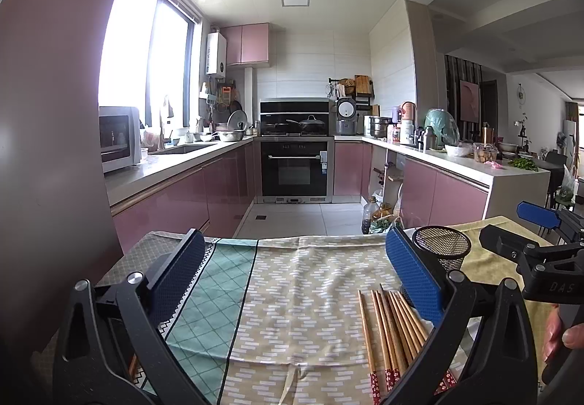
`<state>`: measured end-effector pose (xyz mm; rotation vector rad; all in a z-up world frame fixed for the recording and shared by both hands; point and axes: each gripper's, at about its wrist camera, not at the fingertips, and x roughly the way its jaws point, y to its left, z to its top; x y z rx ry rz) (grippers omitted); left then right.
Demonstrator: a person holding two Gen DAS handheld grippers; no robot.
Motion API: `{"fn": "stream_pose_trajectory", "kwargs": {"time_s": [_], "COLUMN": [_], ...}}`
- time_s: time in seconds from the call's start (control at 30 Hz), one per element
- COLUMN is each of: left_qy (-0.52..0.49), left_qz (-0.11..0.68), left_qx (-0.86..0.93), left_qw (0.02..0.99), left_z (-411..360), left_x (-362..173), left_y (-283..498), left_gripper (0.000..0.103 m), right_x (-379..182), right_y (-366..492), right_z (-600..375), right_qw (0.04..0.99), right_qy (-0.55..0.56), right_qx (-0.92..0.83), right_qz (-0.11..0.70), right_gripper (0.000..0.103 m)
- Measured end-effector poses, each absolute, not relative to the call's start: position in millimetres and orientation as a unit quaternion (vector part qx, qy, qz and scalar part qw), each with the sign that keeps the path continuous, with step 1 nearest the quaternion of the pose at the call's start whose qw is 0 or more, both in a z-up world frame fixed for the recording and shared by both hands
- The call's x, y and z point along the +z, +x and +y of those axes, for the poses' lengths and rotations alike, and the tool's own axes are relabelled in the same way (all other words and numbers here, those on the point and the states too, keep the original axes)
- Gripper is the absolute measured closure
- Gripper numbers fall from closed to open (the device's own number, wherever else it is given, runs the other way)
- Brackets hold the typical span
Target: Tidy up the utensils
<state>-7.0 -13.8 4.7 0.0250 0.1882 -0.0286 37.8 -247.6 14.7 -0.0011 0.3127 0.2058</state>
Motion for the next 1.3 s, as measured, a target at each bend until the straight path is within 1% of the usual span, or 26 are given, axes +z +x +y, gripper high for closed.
{"fn": "stream_pose_trajectory", "kwargs": {"time_s": [1.3], "left_qy": [0.016], "left_qz": [0.104], "left_qx": [-0.017], "left_qw": [0.994], "left_z": [-18.8], "left_x": [-1.3], "left_y": [-4.9], "left_gripper": [0.005], "right_x": [14.5], "right_y": [41.4], "right_z": [-251.7], "right_qw": [0.981], "right_qy": [0.004], "right_qx": [0.106], "right_qz": [0.16], "right_gripper": [0.007]}}
